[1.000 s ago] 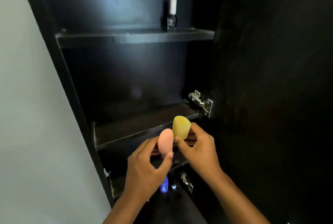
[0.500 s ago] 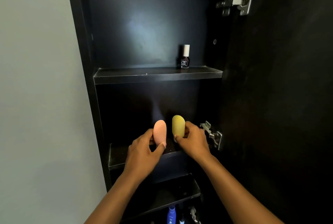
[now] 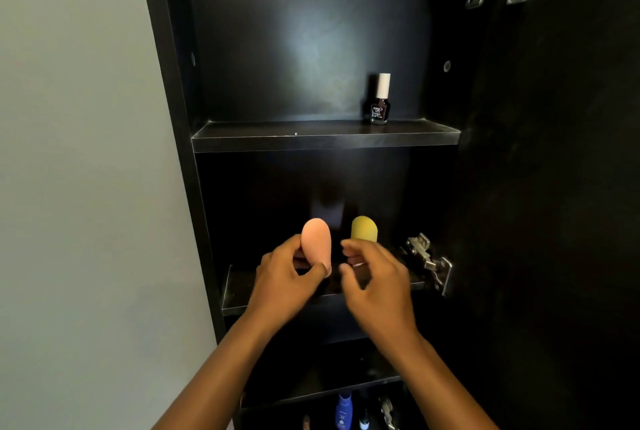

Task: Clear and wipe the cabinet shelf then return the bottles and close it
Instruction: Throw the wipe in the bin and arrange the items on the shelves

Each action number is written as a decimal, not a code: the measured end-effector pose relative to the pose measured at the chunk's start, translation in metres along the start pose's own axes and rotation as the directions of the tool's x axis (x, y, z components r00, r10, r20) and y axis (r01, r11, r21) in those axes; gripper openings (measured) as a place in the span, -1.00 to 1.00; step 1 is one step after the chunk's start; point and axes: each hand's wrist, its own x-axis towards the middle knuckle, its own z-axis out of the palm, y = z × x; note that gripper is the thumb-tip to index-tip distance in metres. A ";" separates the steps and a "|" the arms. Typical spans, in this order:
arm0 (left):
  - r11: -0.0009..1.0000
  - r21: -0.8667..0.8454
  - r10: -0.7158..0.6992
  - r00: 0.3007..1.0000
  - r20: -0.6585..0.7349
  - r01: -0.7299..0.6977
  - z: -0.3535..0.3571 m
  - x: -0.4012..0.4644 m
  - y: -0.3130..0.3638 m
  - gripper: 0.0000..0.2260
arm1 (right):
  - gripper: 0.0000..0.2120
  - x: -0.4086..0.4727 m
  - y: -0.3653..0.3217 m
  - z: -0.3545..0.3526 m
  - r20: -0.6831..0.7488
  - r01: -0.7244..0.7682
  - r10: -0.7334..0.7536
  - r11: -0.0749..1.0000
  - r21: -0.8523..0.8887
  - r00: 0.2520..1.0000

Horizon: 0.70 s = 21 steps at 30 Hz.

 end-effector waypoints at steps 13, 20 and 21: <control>0.999 0.044 0.009 0.998 -0.056 -0.006 -0.017 0.001 -0.002 -0.58 | -0.48 0.015 -0.012 0.056 0.151 -0.097 0.097 0.995 -0.009 0.984; 0.919 0.358 0.185 0.982 -0.022 -0.165 -0.038 -0.037 0.002 -0.71 | -0.50 0.024 -0.012 0.075 0.189 -0.204 0.214 0.976 -0.069 0.958; 0.904 0.397 0.181 0.983 -0.018 -0.159 -0.039 -0.040 0.000 -0.73 | -0.50 0.025 -0.012 0.077 0.195 -0.210 0.224 0.974 -0.090 0.955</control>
